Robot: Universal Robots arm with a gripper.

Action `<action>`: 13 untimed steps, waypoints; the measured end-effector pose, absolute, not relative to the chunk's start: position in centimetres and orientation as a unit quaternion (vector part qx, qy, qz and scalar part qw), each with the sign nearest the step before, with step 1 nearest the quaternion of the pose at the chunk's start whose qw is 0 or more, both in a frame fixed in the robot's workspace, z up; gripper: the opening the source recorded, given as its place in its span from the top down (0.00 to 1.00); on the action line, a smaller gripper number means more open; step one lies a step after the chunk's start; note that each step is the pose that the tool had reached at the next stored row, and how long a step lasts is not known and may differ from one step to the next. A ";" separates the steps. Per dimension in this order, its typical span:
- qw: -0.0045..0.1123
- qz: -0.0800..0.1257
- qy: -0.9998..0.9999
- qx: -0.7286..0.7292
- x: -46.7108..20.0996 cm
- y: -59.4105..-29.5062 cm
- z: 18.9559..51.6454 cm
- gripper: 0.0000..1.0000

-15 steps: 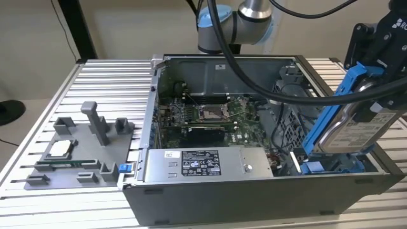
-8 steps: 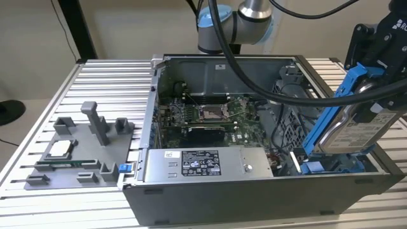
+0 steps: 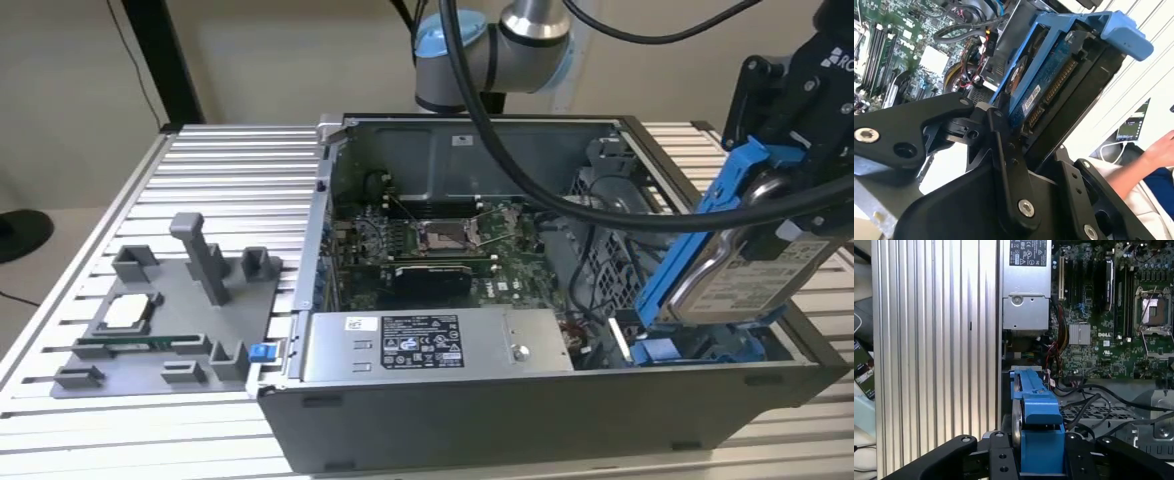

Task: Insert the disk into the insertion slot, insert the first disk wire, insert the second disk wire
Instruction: 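Insert the disk into the insertion slot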

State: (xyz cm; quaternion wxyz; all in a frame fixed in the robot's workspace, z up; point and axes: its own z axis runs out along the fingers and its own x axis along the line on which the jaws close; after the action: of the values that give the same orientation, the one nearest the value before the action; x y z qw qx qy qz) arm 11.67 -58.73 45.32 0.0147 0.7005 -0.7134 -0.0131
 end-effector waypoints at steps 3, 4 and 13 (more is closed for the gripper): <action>0.015 -0.013 -0.713 0.701 11.7 -58.7 44.9 1.00; 0.015 -0.013 -0.713 0.701 11.7 -58.7 44.7 1.00; 0.014 -0.013 -0.713 0.701 12.0 -58.1 43.6 1.00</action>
State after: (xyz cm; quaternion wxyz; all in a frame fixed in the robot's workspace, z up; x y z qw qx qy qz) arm 12.00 -58.06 43.63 0.0144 0.7005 -0.7134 -0.0134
